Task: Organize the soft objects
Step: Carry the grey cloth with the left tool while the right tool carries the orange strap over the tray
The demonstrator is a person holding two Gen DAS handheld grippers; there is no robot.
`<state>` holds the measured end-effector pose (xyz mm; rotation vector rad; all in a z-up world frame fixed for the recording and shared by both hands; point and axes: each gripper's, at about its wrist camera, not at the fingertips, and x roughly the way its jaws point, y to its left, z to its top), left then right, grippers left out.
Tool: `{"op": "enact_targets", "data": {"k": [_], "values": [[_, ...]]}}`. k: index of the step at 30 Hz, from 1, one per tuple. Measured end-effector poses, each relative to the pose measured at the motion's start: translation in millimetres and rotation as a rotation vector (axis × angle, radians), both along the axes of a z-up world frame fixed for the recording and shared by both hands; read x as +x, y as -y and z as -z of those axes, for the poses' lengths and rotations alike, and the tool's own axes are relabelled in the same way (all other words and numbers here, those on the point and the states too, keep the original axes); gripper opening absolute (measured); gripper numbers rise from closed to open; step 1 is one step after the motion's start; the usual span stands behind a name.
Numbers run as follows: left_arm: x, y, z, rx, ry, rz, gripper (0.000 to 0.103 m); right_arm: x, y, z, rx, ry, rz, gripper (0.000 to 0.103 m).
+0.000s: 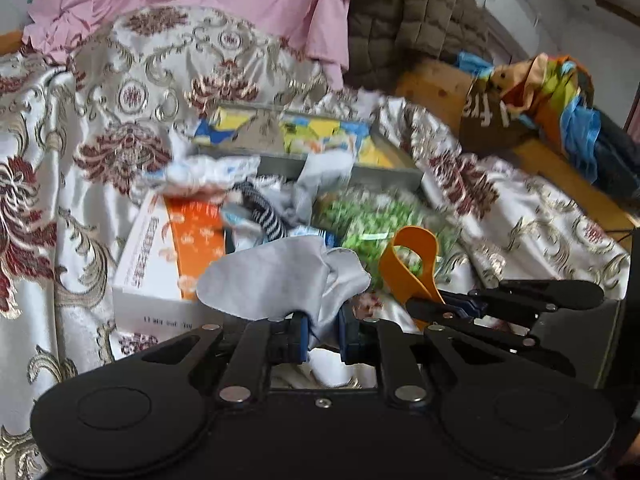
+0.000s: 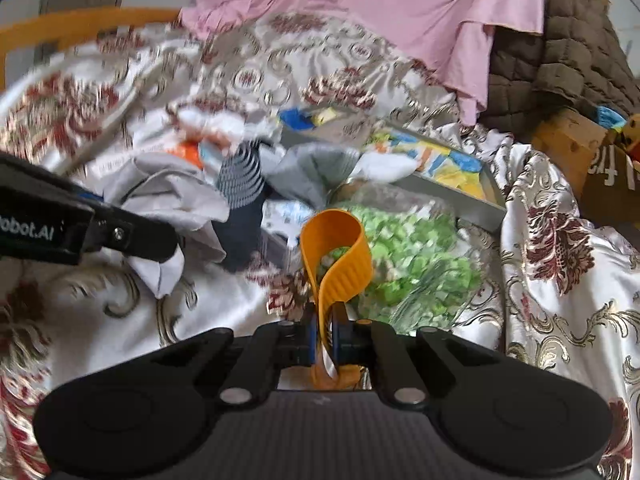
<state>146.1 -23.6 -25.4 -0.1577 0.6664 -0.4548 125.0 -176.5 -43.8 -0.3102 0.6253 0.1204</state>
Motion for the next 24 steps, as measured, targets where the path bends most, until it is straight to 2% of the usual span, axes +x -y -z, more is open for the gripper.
{"op": "enact_targets", "data": {"k": [6,10,16,24], "values": [[3,3,-20,-0.003,0.064,-0.001,0.015,-7,14,-24,0.091,0.085,0.008,0.008],[22,1,-39,-0.031,0.103,-0.028,0.015,4,26,-45,0.17,0.131,0.012,0.008],[84,13,-67,-0.06,0.146,-0.055,0.015,46,50,-72,0.254,0.183,0.007,0.008],[187,57,-70,0.001,0.167,-0.034,0.015,133,93,-91,0.326,0.23,0.051,0.008]]}}
